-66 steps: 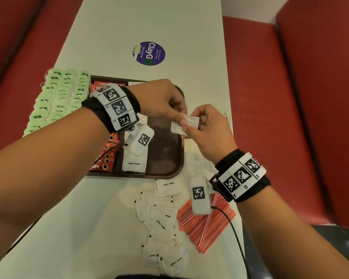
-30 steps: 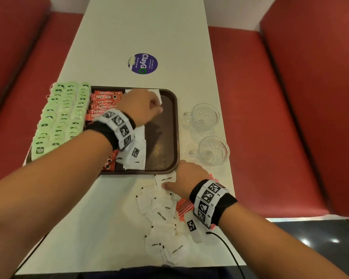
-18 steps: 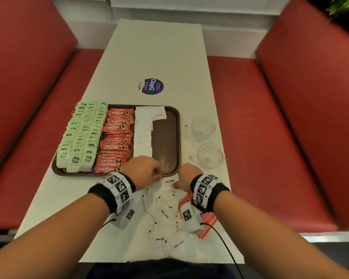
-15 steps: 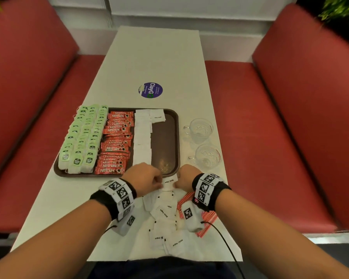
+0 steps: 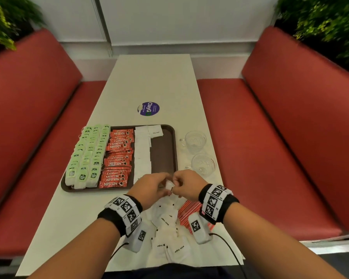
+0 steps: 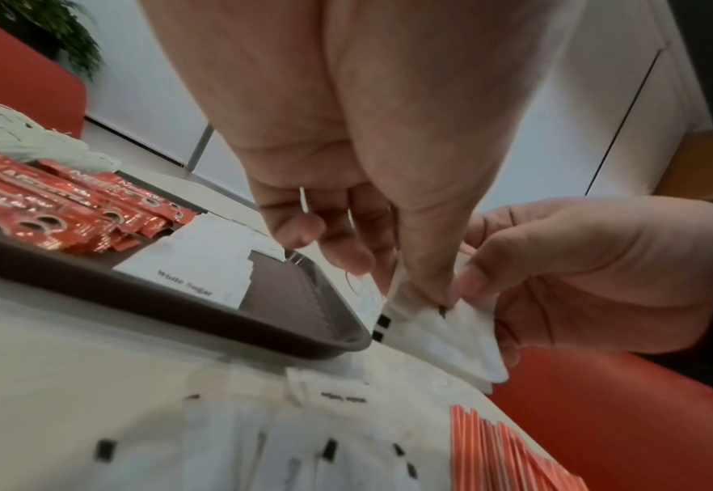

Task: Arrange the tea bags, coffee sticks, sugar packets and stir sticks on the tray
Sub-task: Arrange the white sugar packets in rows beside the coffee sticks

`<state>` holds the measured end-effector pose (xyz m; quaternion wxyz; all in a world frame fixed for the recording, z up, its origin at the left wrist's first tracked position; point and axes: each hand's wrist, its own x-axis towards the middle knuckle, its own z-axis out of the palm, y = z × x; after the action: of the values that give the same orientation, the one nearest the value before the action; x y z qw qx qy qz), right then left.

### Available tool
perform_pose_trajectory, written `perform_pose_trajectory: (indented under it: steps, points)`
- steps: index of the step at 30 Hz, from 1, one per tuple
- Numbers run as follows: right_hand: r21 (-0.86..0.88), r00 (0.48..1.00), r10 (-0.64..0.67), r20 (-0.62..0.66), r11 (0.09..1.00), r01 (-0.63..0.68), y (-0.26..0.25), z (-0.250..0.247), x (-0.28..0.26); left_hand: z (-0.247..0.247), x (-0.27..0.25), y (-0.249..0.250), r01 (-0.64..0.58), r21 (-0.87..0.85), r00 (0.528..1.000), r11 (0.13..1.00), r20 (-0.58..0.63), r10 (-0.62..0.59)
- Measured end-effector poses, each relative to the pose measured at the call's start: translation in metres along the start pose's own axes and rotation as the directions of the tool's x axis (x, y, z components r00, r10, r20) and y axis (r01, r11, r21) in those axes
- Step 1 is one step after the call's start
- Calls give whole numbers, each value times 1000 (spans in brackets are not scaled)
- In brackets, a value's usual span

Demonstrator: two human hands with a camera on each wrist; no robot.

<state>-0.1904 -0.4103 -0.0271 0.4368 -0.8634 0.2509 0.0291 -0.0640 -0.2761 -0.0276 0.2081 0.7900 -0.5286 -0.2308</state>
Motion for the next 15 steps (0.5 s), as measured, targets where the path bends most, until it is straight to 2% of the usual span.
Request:
perform_pose_trajectory:
  steps: [4,8,11,15]
  points:
    - [80,995,-42,-91,996,50,-1,-2,-1,-8,-2,0,-1,-120,999,993,-37,-3]
    - [107,997,-63,-32,992,67,-1,-3,-1,-15,-4,-10,13,-269,984,963,-168,-60]
    - [181,996,-61,-60,981,71,-1,-4,2,-21,-5,-11,10,-420,974,908,-202,-104]
    - [355,997,-57,-47,932,70,-7,-10,4,-30,-5,-12,-10,-366,961,931,-261,-92]
